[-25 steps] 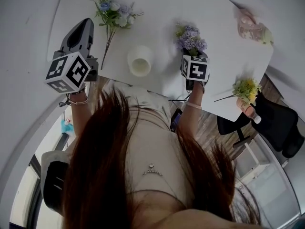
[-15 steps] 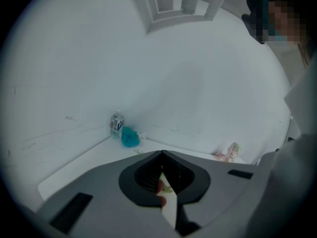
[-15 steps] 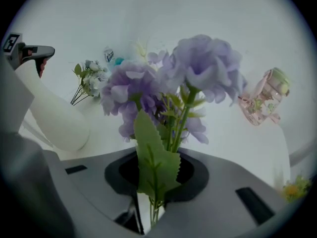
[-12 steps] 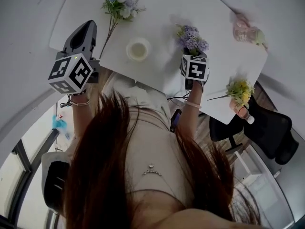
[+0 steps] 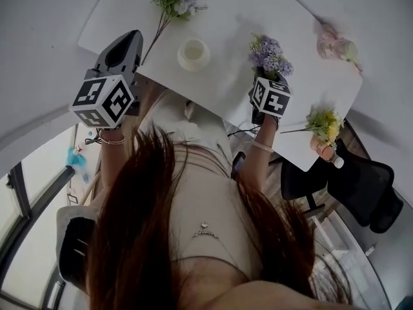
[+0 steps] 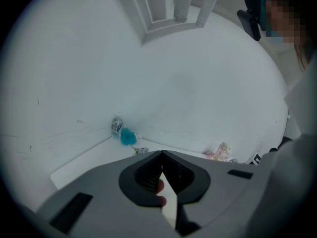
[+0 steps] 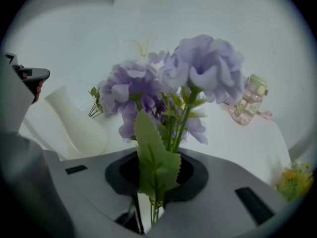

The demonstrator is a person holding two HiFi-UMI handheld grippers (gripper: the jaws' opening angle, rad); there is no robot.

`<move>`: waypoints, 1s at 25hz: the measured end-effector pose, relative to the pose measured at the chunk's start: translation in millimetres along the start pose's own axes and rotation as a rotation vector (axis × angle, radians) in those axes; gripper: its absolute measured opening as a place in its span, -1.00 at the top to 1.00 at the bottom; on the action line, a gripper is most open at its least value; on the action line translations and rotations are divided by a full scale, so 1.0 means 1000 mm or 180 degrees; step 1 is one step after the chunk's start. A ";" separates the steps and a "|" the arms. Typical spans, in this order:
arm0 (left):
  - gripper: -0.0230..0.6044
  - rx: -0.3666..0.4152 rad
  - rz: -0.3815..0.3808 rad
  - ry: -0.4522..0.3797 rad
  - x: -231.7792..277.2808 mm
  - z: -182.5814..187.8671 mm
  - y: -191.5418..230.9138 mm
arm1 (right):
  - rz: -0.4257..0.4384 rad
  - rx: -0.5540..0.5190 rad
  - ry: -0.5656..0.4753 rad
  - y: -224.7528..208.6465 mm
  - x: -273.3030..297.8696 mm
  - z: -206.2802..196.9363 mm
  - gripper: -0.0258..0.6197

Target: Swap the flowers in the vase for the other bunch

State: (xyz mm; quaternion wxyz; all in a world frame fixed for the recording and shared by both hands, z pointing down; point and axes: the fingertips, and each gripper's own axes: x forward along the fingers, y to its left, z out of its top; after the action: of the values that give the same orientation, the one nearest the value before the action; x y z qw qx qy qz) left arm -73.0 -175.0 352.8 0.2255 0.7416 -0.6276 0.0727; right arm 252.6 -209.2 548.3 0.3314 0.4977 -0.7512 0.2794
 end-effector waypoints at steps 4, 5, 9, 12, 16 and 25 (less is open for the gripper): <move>0.92 0.0016 0.0065 -0.0016 -0.020 -0.004 -0.009 | 0.0097 0.0127 -0.0170 0.001 -0.013 0.003 0.63; 0.91 0.0019 0.0081 -0.0016 -0.025 -0.005 -0.012 | 0.0124 0.0160 -0.0211 0.002 -0.016 0.004 0.63; 0.92 0.0047 0.0097 -0.0029 -0.036 -0.006 -0.019 | 0.0180 0.0286 -0.0410 0.002 -0.028 0.014 0.63; 0.92 0.0090 0.0040 -0.0077 -0.036 -0.002 -0.025 | 0.0179 0.0395 -0.0599 0.000 -0.034 0.023 0.63; 0.92 0.0196 -0.0105 -0.0109 -0.028 0.006 -0.040 | 0.0196 0.0603 -0.0867 -0.004 -0.044 0.035 0.63; 0.92 0.0371 -0.0439 -0.0058 -0.010 0.012 -0.062 | -0.0167 0.0725 -0.1362 -0.018 -0.069 0.045 0.63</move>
State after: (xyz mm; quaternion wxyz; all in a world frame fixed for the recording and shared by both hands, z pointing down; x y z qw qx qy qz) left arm -17.9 -164.3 323.0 0.1807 0.7955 -0.5718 0.0867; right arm 279.0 -210.2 468.8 0.1136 0.5991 -0.7548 0.2419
